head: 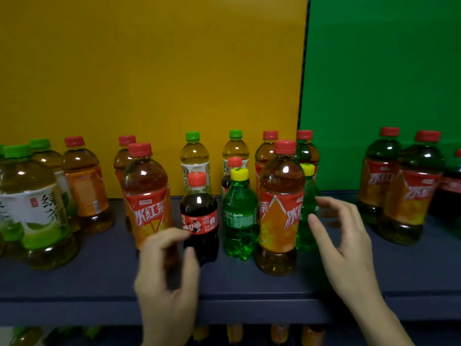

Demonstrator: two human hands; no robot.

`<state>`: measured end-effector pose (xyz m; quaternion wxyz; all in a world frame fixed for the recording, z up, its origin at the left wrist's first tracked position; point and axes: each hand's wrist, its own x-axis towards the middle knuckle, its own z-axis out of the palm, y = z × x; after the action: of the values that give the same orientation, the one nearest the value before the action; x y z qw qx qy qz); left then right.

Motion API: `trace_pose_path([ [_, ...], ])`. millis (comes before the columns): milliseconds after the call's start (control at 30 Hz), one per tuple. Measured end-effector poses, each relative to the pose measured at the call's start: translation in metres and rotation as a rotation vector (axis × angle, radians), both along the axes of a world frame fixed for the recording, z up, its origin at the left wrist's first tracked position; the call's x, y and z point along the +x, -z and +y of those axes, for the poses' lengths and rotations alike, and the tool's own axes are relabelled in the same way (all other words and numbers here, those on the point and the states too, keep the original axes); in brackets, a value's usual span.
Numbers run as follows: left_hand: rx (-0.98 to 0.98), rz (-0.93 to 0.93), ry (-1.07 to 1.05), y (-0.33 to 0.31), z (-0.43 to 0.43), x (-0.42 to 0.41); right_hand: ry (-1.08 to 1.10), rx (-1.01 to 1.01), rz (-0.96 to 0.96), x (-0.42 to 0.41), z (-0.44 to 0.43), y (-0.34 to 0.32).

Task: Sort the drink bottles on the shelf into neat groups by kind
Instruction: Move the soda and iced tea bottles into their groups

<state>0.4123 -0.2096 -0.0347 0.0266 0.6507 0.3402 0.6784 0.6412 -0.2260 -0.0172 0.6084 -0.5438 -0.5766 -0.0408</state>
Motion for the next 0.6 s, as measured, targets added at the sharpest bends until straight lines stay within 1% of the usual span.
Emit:
trace_pose_path([
  [67, -0.110, 0.100, 0.176, 0.006, 0.001, 0.022, 0.007, 0.005, 0.057, 0.008, 0.004, 0.002],
  [133, -0.275, 0.129, 0.300, 0.012, 0.008, 0.039, -0.043, -0.062, 0.144, 0.012, 0.011, 0.004],
  [233, -0.422, 0.124, 0.332, 0.016, 0.020, 0.053, -0.183, -0.194, 0.248, 0.016, 0.023, 0.004],
  [400, -0.559, 0.025, 0.454, 0.000, 0.044, 0.063, -0.365, -0.322, 0.340, 0.024, 0.038, -0.001],
  [500, -0.617, -0.024, 0.514, -0.006, 0.061, 0.065, -0.383, -0.348, 0.371, 0.023, 0.045, -0.002],
  [600, -0.665, -0.035, 0.485, -0.011, 0.067, 0.068, -0.382, -0.337, 0.380, 0.020, 0.048, 0.000],
])
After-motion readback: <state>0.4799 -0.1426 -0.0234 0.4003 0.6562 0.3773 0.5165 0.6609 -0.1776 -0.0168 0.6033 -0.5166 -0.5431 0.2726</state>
